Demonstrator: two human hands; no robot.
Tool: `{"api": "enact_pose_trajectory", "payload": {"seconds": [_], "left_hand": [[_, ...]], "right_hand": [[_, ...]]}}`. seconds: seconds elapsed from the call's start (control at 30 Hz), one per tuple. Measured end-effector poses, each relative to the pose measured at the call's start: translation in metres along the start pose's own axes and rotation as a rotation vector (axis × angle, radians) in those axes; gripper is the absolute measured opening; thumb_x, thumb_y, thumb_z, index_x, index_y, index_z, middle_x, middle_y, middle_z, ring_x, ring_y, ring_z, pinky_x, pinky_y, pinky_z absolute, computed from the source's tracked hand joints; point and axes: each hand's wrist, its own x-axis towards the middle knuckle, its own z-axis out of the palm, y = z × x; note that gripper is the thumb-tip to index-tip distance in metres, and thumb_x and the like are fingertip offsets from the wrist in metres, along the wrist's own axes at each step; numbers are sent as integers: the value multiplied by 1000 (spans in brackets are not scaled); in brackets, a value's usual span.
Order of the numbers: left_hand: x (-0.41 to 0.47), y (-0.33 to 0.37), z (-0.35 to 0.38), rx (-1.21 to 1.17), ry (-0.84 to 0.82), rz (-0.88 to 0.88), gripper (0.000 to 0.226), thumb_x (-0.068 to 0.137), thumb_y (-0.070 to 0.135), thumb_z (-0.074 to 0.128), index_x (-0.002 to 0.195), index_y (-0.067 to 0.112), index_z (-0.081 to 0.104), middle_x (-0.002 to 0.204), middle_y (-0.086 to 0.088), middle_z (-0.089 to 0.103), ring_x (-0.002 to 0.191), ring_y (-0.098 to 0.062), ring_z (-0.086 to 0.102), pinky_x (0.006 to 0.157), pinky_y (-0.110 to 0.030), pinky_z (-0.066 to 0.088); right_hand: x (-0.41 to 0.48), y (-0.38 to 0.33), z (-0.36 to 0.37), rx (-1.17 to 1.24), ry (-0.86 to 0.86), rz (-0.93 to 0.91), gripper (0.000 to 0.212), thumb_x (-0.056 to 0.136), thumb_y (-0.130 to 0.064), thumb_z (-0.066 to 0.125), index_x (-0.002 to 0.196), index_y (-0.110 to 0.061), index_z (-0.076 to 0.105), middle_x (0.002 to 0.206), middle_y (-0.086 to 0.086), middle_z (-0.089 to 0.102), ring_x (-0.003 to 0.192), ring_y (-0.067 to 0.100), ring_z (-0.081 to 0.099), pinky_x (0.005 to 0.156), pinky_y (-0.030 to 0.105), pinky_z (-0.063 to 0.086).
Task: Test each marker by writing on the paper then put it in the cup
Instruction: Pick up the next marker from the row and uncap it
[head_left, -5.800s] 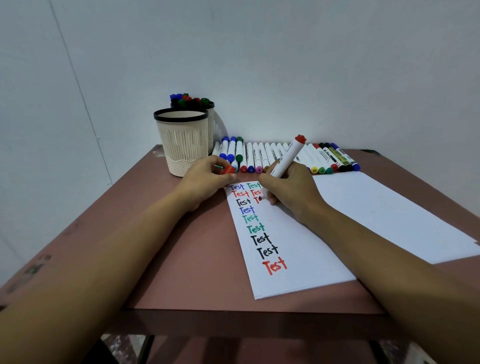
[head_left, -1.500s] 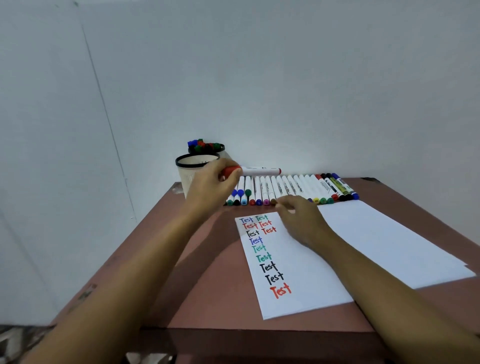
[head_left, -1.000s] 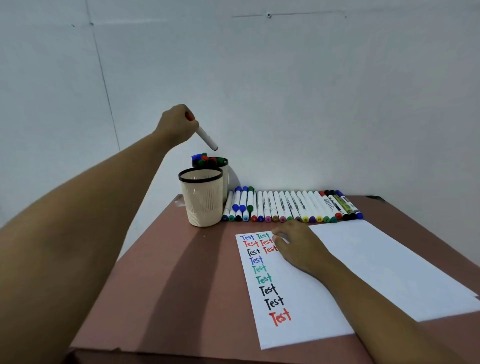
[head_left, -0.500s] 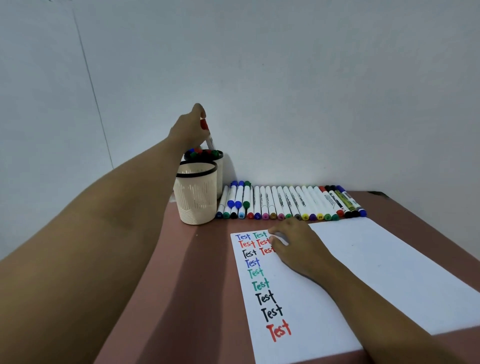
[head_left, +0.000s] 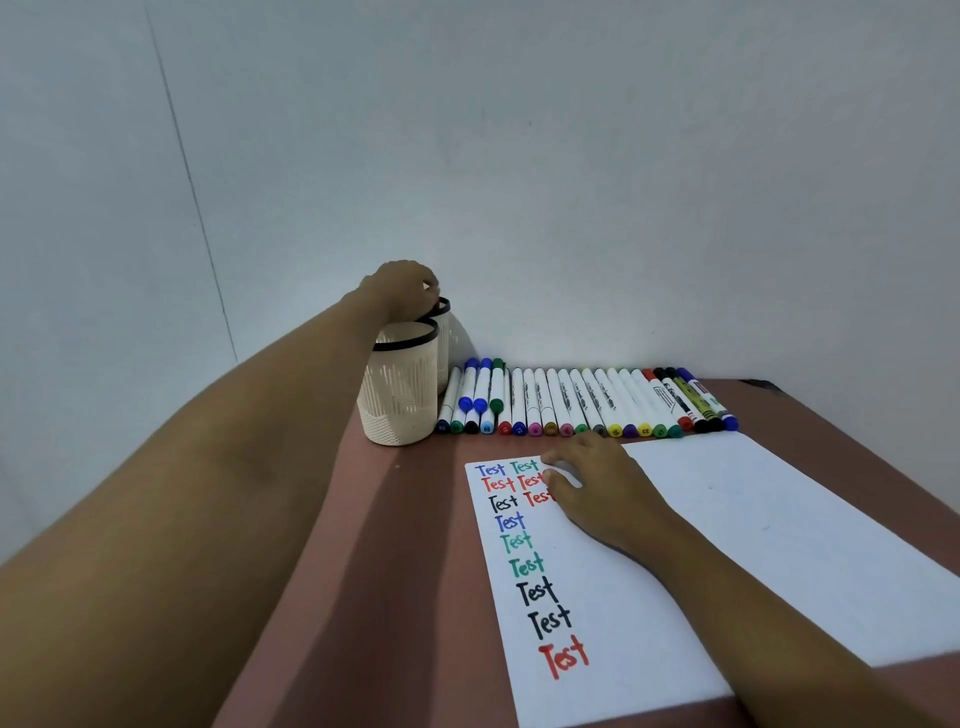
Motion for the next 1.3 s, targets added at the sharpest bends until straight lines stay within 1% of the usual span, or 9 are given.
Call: {"api": "enact_pose_trajectory", "payload": {"seconds": [0.23,0.37,0.5,0.63,0.7,0.87,1.03,1.13,1.3], "left_hand": [[-56,42,-20,-233,234,184,32,97,22,43,124,12,57,125,-8,56,115,-19,51,91,-21,33],[-116,57,-11,-288,262,299,30,96,21,45,122,15,59,121,-6,57,112,-18,51,95,-28,41],[-159,56,28,-271,111,257,33,97,24,44,124,13,58,121,-3,55,111,-16,50,86,-20,35],[-177,50,61,-181,-249,167,42,99,31,36,136,14,45,140,-7,42,127,-18,39,105,-28,28],[-179,47,67,-184,-321,111,45,100,35,32,139,12,40,146,-5,35,132,-18,34,108,-29,25],[-177,45,73,-142,-330,115,48,101,36,26,143,14,34,152,-2,27,139,-15,25,116,-39,17],[-177,44,73,-144,-307,130,48,101,35,27,142,14,36,151,-3,29,138,-15,27,115,-35,20],[-176,44,73,-148,-303,137,47,101,35,28,142,14,37,150,-3,30,137,-15,28,114,-34,21],[-178,47,72,-148,-285,146,44,101,32,29,137,12,42,147,-4,35,134,-16,32,113,-34,23]], "right_hand": [[0,2,1,12,9,-13,33,95,-29,52,125,-19,60,131,3,53,122,18,44,99,31,38],[0,1,0,-3,2,-12,33,95,-29,52,125,-19,60,131,4,52,123,18,44,98,30,38],[-2,-1,1,-25,11,-16,33,95,-27,51,125,-17,60,129,6,53,121,20,45,98,31,39],[-3,-4,0,-113,-10,-24,35,98,-28,46,129,-17,56,133,6,50,123,22,43,98,33,38],[-2,-6,-2,-166,-65,-25,35,99,-28,42,131,-18,52,135,5,47,125,22,40,100,34,36],[6,-12,-17,-204,-179,-38,28,97,-29,42,119,-19,55,123,3,51,112,21,47,91,34,41],[50,-34,-22,-142,16,11,25,96,-23,45,109,-11,63,109,7,63,94,22,58,79,33,47],[76,-46,-11,-140,72,55,26,96,-23,47,110,-8,63,110,11,65,97,25,59,81,35,48],[99,-45,15,-286,-15,20,33,94,-19,48,126,-18,56,126,8,58,116,28,51,92,39,39]]}}
